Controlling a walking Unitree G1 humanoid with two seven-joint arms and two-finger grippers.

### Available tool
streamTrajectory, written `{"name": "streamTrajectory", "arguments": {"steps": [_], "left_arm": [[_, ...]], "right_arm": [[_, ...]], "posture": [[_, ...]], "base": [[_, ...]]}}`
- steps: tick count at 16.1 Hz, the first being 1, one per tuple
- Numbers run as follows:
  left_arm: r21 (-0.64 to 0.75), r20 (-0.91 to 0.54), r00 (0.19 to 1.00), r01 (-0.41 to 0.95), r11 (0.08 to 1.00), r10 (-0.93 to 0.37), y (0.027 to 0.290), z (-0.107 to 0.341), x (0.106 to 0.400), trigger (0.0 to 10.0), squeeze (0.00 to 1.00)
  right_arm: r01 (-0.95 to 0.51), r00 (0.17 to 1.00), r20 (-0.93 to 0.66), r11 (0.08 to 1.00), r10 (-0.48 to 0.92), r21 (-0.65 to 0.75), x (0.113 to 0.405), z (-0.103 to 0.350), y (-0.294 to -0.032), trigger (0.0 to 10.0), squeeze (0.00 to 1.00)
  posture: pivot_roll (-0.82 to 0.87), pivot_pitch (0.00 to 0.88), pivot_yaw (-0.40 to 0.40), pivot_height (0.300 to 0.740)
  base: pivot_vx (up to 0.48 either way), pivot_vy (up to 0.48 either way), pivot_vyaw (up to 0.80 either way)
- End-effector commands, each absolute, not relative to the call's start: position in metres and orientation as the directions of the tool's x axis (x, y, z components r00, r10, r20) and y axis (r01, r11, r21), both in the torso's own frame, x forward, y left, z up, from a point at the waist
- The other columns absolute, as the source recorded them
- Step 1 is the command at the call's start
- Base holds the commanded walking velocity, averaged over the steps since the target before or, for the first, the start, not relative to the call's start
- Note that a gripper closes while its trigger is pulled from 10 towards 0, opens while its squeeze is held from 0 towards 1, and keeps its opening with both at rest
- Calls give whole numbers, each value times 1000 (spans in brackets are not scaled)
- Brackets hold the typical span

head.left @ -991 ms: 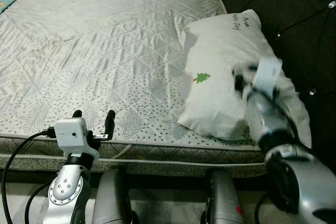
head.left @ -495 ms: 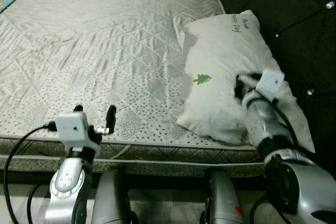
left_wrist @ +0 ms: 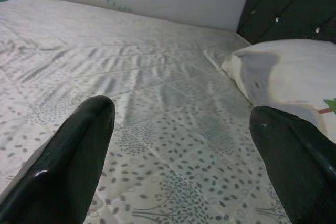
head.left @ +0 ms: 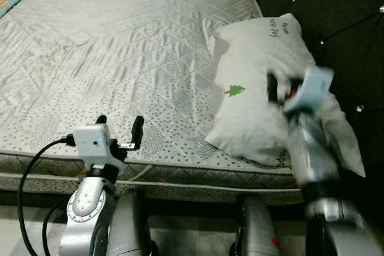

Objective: Clean up the room

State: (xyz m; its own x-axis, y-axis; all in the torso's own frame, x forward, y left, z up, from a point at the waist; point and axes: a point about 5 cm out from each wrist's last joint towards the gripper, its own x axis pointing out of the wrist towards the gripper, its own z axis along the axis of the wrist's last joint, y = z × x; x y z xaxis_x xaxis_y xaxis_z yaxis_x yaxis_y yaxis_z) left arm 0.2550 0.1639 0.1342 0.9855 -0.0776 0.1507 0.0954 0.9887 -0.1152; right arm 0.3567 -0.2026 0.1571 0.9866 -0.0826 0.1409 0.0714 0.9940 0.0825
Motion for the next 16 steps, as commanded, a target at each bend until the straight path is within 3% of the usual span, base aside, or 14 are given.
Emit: {"name": "streamTrajectory", "arguments": {"steps": [1,5,9,16], "left_arm": [[-113,149,984,119,986,-102,162,134,252,10000,0],[-116,143,983,131,985,-114,159,133,256,10000,0],[-129,136,982,148,981,-130,157,131,257,10000,0],[-140,122,986,129,982,-112,160,127,257,10000,0]], "right_arm": [[61,987,143,994,-74,93,350,159,-203,10000,0],[31,995,90,991,-42,127,324,140,-199,10000,0],[-41,990,140,984,17,173,329,162,-177,10000,0],[-40,993,119,981,18,187,329,166,-172,10000,0]], "posture": [[-2,80,-19,537],[-19,87,-4,537],[-23,89,1,568],[-18,93,-2,630]], "base": [[0,0,0],[0,0,0],[0,0,0],[0,0,0]]}}
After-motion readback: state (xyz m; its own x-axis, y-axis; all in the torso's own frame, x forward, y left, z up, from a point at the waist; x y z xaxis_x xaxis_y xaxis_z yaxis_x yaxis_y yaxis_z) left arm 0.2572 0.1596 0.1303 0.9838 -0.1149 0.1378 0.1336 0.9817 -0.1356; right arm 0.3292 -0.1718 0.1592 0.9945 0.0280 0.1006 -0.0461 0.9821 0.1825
